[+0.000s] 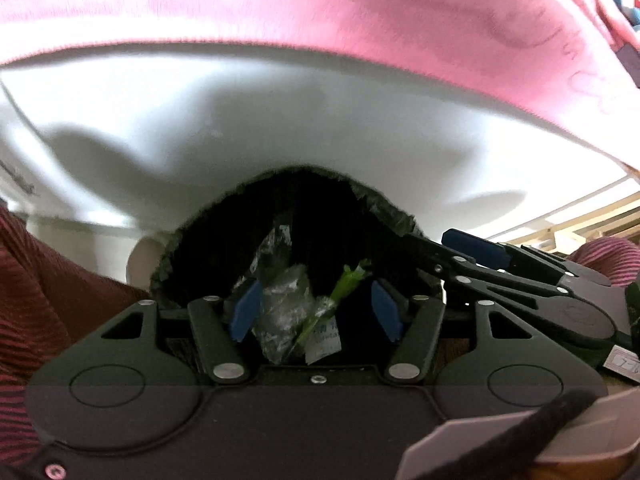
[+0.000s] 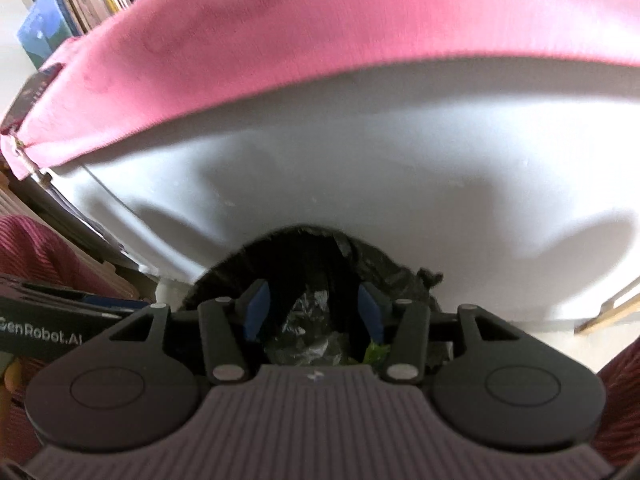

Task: Organize books
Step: 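Carry both held wrappers down and drop them into the black bag, then grasp the gold candy wrapper with the left tool while the right tool grasps the green wrapper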

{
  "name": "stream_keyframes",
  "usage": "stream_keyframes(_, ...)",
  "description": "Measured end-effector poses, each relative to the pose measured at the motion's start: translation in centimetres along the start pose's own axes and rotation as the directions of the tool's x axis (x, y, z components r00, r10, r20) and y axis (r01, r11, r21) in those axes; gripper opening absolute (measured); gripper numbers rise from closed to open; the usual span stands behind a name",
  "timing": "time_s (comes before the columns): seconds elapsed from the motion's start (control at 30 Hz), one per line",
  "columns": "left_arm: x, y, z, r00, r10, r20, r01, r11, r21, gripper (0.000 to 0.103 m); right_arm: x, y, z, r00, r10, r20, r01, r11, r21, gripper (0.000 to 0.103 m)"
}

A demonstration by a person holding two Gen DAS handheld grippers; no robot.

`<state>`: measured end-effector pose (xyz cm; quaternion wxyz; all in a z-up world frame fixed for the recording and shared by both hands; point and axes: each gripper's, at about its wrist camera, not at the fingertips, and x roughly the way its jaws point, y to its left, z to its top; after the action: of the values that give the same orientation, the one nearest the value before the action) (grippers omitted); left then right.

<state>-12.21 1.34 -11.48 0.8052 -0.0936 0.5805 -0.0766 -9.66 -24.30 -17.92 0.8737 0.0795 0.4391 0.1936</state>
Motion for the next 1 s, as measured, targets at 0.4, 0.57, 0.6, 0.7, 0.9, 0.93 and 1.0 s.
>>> stream_keyframes(0.4, -9.3, -3.0, 2.4, 0.972, -0.126, 0.197, 0.096, 0.983, 0.156, 0.074, -9.4, 1.6, 4.5, 0.956, 0.067, 0.284, -0.035, 0.993, -0.115, 0.074)
stream_keyframes(0.57, -12.7, -3.5, 4.0, 0.924, -0.167, 0.343, 0.115, 0.979, 0.169, 0.079, -12.0, 1.4, 7.0, 0.908, 0.037, 0.418, 0.021, 0.991, -0.133, 0.078)
stream_keyframes(0.6, -13.0, -3.7, 4.5, 0.915, -0.158, 0.371, 0.104, 0.981, 0.161, 0.079, -12.2, 1.2, 7.5, 0.897, 0.021, 0.441, 0.039, 0.991, -0.127, 0.078)
stream_keyframes(0.7, -13.5, -4.1, 6.1, 0.887, -0.135, 0.441, 0.082, 0.987, 0.138, 0.079, -12.5, 0.8, 8.9, 0.866, -0.018, 0.499, 0.078, 0.992, -0.099, 0.078)
stream_keyframes(0.9, -11.8, -4.9, 9.7, 0.829, -0.098, 0.55, 0.041, 0.992, 0.116, 0.079, -11.2, -0.5, 11.8, 0.811, -0.111, 0.574, 0.171, 0.984, -0.051, 0.081)
stream_keyframes(0.93, -11.5, -5.1, 10.2, 0.813, -0.096, 0.574, 0.035, 0.993, 0.116, 0.081, -10.8, -0.7, 12.3, 0.807, -0.119, 0.578, 0.177, 0.983, -0.045, 0.081)
stream_keyframes(1.0, -10.3, -5.6, 11.0, 0.781, -0.087, 0.619, 0.023, 0.994, 0.11, 0.087, -10.2, -1.1, 12.9, 0.802, -0.126, 0.584, 0.178, 0.984, -0.031, 0.081)
